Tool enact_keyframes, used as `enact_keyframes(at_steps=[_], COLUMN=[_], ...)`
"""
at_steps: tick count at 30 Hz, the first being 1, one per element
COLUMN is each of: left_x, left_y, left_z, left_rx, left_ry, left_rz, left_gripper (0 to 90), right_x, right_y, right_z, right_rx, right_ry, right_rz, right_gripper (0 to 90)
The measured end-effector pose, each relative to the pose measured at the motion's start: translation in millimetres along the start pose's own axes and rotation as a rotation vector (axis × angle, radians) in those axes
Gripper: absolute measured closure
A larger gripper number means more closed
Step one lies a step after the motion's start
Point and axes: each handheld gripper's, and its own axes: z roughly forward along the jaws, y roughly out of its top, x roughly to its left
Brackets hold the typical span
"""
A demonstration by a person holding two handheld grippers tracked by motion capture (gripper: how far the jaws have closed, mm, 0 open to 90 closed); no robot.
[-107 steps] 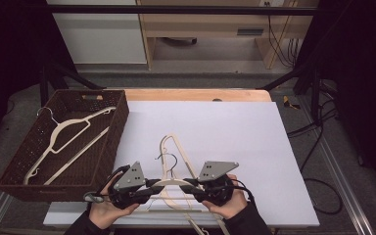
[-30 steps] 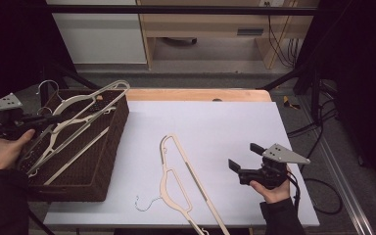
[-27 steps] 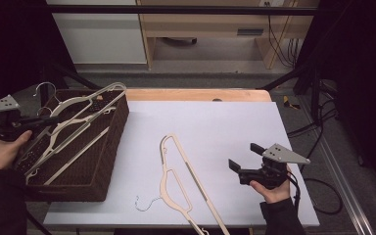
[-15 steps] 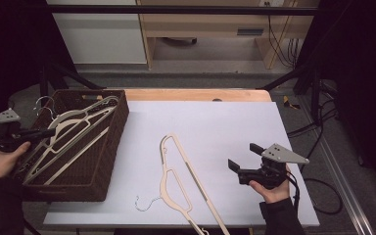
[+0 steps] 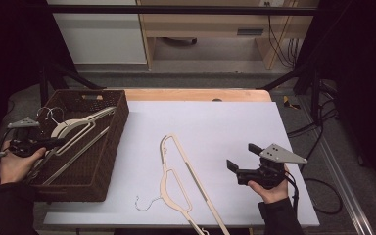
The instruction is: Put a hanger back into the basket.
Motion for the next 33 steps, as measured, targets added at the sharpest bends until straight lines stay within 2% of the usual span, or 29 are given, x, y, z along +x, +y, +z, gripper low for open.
enact_keyframes(at_steps=[1, 2, 4, 7, 10, 12, 16, 17, 19, 24, 26, 28, 29, 33], left_x=[-1.1, -1.9, -2.9, -4.1, -9.5, -16.5, -37.7, -46.2, -61.3, -99.1, -111.4, -125.7, -133.0, -153.7], left_y=[1.0, 1.2, 1.1, -1.0, -1.4, -0.2, 3.4, 4.7, 6.9, 8.6, 7.5, 5.6, 4.6, 3.2], left_z=[-0.7, -1.7, -5.2, -16.5, -28.8, -39.7, -57.4, -61.7, -66.4, -65.6, -62.0, -54.9, -50.3, -36.0], left_rx=[0.005, 0.003, -0.002, -0.065, -0.114, -0.152, -0.260, -0.301, -0.348, -0.463, -0.477, -0.481, -0.477, -0.456], left_ry=[0.049, 0.069, 0.125, 0.147, 0.167, 0.164, 0.117, 0.093, 0.063, -0.032, -0.043, -0.078, -0.098, -0.132], left_rz=[-0.002, -0.007, 0.001, -0.025, -0.022, -0.011, 0.021, 0.034, 0.064, 0.108, 0.125, 0.137, 0.143, 0.175], left_gripper=[77.3, 69.8, 64.0, 57.1, 55.7, 54.3, 48.0, 46.9, 41.8, 25.3, 18.5, 15.1, 12.8, 9.2], right_x=[0.4, 1.2, 1.5, 1.5, 1.4, 1.4, 1.2, 1.3, 2.3, 3.3, 3.7, 4.2, 4.4, 5.4], right_y=[-0.1, -0.2, -0.4, -0.8, -1.1, -1.4, -1.3, -1.3, -0.8, 0.7, 0.7, 0.5, 0.3, -0.1], right_z=[0.1, 1.1, 1.4, 2.0, 2.1, 2.5, 2.0, 1.9, 1.2, -0.7, -0.9, -1.0, -0.8, 0.2], right_rx=[0.003, 0.000, 0.003, 0.004, 0.005, 0.005, 0.004, 0.001, -0.001, -0.004, -0.004, -0.002, -0.003, -0.001], right_ry=[0.001, -0.001, 0.001, 0.003, 0.003, 0.003, 0.003, 0.003, 0.004, 0.010, 0.005, 0.004, 0.005, 0.009], right_rz=[0.002, 0.006, 0.004, 0.003, 0.004, 0.008, 0.007, 0.008, 0.005, -0.006, -0.006, -0.008, -0.007, -0.011], right_gripper=[7.2, 7.2, 7.1, 7.1, 7.1, 7.1, 7.2, 7.2, 7.1, 7.1, 7.1, 7.1, 7.1, 7.0])
